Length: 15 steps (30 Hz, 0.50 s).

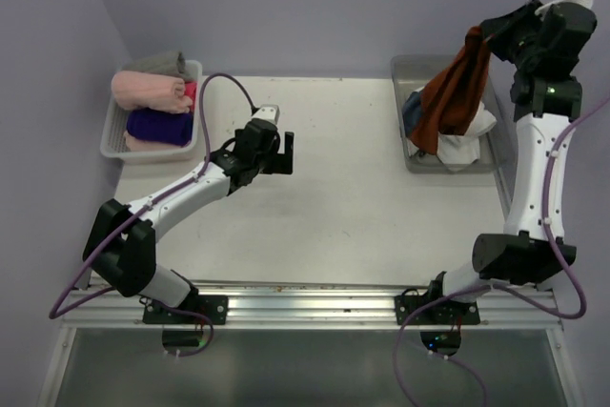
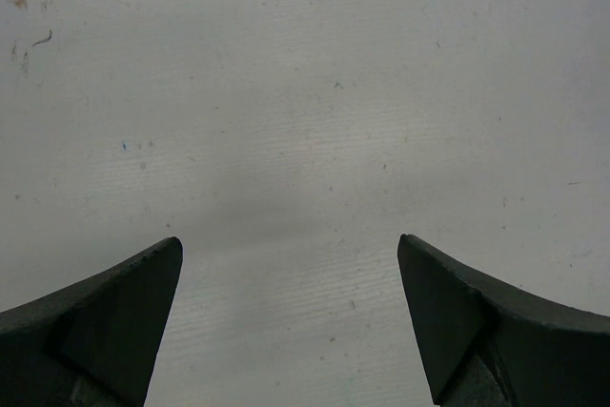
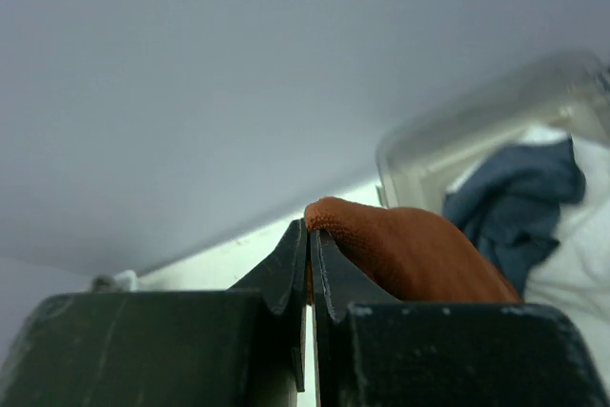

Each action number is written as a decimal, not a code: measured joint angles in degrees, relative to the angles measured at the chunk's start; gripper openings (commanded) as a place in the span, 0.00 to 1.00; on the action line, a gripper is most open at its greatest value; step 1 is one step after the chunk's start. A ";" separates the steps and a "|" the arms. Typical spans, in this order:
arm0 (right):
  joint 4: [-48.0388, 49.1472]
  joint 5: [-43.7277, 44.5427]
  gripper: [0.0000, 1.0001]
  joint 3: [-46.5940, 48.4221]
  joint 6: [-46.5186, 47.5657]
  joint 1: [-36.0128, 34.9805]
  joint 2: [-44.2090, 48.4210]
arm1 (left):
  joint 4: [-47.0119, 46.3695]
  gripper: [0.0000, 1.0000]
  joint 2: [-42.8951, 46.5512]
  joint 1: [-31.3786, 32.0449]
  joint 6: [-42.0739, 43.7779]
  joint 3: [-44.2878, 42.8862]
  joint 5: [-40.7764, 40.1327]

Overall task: Roll the towels
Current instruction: Grab a towel with the right arm

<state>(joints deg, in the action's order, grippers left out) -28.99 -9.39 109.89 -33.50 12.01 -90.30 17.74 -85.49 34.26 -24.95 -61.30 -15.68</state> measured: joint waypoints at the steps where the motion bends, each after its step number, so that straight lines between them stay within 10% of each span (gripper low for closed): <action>1: 0.87 -0.28 0.00 0.94 -0.33 0.00 1.70 | -0.02 1.00 0.00 0.00 0.00 0.00 0.00; 15: 0.79 -3.65 0.00 9.09 -2.05 -1.84 -2.21 | -0.02 1.00 2.21 0.00 -0.50 0.02 -0.81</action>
<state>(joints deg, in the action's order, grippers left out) -28.21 -13.04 118.98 -35.55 10.17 -92.51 17.72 -83.29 34.26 -25.45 -61.28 -16.49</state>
